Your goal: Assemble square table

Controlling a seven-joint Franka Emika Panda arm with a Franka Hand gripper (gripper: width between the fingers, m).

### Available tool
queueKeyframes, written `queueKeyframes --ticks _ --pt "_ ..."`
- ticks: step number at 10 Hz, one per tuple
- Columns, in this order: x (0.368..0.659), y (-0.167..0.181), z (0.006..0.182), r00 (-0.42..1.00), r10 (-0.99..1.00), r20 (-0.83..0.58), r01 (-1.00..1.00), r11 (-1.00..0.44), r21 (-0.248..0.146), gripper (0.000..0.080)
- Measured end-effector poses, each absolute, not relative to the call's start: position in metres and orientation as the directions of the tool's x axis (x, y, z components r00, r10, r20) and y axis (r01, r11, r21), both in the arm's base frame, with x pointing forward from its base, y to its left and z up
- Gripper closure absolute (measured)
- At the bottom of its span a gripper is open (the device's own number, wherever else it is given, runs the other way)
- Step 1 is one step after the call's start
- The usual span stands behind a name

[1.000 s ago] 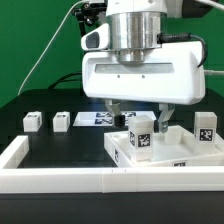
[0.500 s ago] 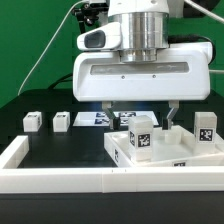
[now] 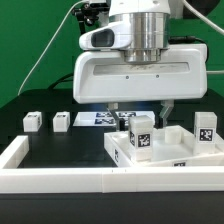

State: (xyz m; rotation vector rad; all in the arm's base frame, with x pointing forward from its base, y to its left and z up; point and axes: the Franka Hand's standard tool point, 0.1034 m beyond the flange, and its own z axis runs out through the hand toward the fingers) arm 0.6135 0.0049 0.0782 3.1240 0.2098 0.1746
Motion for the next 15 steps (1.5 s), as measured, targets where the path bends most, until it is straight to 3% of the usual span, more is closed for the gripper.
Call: queueKeyframes --ticks 1,2,5,9,12,15 --pt "0.6135 0.0048 0.0782 0.985 0.134 0.111 0.133 -0.991 0.013 0.0411" --pt "0.6135 0.0048 0.0782 0.986 0.127 0.111 0.127 -0.992 0.012 0.051" --pt "0.6134 0.0049 0.0781 0.991 0.076 0.111 0.076 -0.997 0.005 0.0509" --pt "0.6128 0.007 0.0775 0.942 -0.314 0.114 -0.312 -0.949 -0.04 0.0509" --pt "0.6118 0.0062 0.0764 0.813 -0.574 0.096 -0.569 -0.819 -0.077 0.0509" --pt "0.611 0.0072 0.0761 0.576 -0.815 0.059 -0.809 -0.579 -0.105 0.0508"
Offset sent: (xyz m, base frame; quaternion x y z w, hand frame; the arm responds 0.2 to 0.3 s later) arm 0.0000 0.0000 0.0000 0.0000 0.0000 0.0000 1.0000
